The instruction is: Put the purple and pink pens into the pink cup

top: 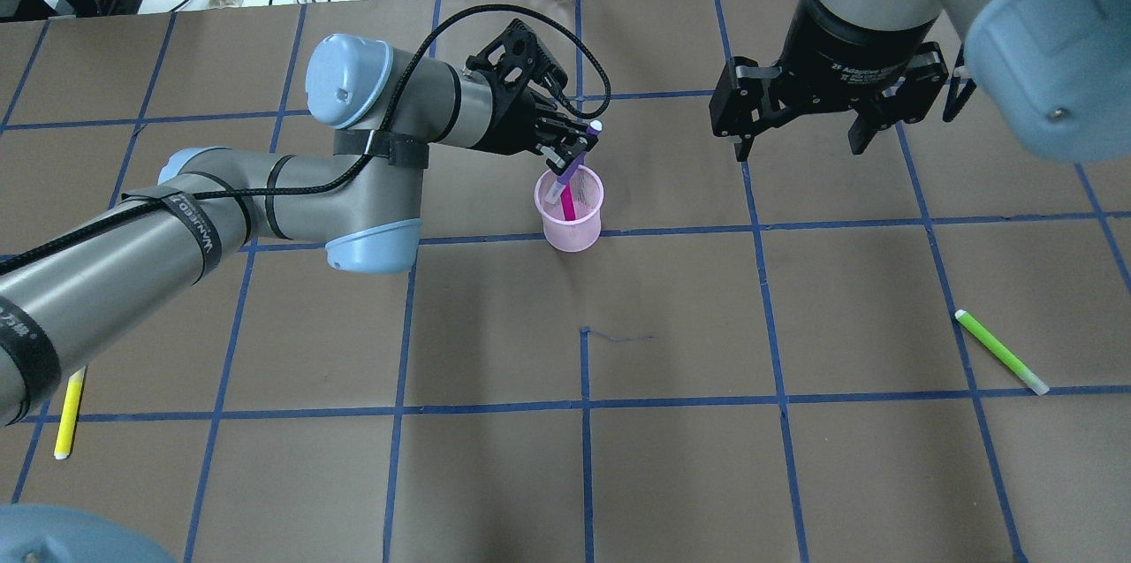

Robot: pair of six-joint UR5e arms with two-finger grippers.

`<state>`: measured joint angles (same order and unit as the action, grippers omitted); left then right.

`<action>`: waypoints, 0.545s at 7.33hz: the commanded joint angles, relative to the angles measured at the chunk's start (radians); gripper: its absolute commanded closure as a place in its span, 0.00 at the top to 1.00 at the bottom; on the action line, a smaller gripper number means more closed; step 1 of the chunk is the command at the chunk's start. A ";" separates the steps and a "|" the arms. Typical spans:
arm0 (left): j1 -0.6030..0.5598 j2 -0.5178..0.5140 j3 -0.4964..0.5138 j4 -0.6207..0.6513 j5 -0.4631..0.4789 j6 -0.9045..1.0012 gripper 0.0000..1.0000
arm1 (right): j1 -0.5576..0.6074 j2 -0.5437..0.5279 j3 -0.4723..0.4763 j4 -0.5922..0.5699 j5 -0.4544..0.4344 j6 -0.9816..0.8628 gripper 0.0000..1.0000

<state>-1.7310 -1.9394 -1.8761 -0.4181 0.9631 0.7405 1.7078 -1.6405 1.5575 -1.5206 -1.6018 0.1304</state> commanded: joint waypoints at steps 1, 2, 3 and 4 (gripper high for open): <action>-0.001 -0.010 0.000 0.002 0.000 -0.013 0.88 | 0.001 -0.001 0.004 0.000 0.000 0.000 1.00; -0.001 -0.006 0.000 0.001 0.002 -0.013 1.00 | 0.001 0.001 0.004 -0.001 -0.001 -0.006 1.00; 0.001 -0.004 0.002 0.001 0.003 -0.013 1.00 | 0.001 -0.001 0.006 0.000 0.002 -0.005 1.00; 0.005 0.006 0.009 -0.001 0.005 -0.013 1.00 | 0.001 0.001 0.006 0.000 0.002 -0.006 1.00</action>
<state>-1.7297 -1.9420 -1.8732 -0.4175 0.9661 0.7276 1.7088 -1.6408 1.5624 -1.5206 -1.6008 0.1257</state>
